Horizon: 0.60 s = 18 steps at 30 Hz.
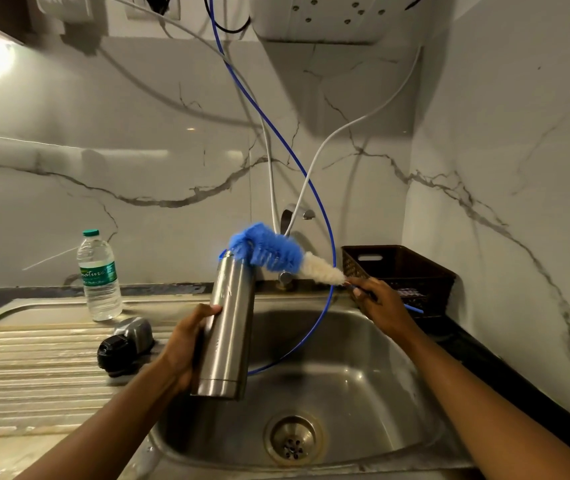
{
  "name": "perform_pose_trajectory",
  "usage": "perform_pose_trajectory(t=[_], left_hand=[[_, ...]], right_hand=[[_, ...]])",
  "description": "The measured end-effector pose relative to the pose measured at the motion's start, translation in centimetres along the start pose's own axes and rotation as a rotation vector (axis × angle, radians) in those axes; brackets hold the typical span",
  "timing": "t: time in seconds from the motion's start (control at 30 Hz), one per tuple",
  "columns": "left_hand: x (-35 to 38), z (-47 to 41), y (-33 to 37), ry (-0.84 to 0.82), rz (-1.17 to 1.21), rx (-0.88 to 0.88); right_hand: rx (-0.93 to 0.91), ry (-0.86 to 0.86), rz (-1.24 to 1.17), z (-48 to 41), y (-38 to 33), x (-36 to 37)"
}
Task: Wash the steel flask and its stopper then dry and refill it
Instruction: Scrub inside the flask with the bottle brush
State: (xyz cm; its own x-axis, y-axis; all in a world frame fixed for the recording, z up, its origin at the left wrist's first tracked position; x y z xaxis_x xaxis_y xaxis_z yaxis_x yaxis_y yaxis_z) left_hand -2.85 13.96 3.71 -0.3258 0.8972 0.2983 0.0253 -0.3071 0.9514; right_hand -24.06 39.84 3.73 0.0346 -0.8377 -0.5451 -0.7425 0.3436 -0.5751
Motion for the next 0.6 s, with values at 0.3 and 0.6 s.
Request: perform_pose_trajectory(t=[0.3,0.6], left_hand=[[0.6,0.3,0.4,-0.001,0.016,0.009],[0.7,0.0,-0.1,-0.031,0.028,0.087]], right_hand=[[-0.037,0.038,-0.001,-0.2,-0.1,0.5],[-0.114,0.006,-0.087,-0.5,-2.4,1.9]])
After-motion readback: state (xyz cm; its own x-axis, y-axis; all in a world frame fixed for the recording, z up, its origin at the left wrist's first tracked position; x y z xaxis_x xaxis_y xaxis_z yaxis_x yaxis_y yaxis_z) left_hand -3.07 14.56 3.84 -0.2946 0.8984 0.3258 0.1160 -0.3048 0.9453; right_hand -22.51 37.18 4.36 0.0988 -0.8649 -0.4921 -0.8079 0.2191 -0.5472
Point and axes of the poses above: each hand's wrist, its own z-axis away from the middle knuckle, its own x-axis out of the palm, y = z × x, the point moved 1 cm from there along -z, towards the middle knuckle, and after that the axes turned 3 degrees about z, right-handed, at the moved point
